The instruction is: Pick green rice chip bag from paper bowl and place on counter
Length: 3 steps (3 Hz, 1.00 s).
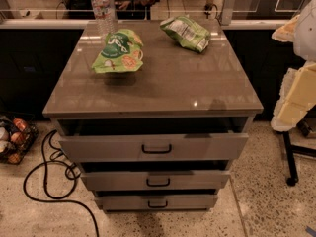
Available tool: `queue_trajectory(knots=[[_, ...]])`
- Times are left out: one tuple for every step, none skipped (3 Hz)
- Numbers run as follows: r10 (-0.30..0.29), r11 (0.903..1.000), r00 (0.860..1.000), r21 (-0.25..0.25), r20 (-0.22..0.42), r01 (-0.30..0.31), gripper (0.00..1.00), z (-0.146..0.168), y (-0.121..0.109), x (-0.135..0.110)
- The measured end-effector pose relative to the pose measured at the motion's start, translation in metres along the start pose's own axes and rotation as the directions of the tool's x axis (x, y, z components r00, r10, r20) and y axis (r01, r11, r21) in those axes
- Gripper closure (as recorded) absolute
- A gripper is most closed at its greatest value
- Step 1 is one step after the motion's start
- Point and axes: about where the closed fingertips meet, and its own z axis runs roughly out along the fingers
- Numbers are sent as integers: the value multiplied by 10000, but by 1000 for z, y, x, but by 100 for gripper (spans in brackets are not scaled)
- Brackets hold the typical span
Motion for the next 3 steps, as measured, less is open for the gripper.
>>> queue_trajectory(knots=[[77, 10000, 10000, -6, 35, -76, 0, 1, -5, -2], [894, 9960, 9957, -95, 242, -892, 0, 13, -41, -19], [1750, 9845, 9842, -181, 284, -1745, 0, 22, -58, -27]])
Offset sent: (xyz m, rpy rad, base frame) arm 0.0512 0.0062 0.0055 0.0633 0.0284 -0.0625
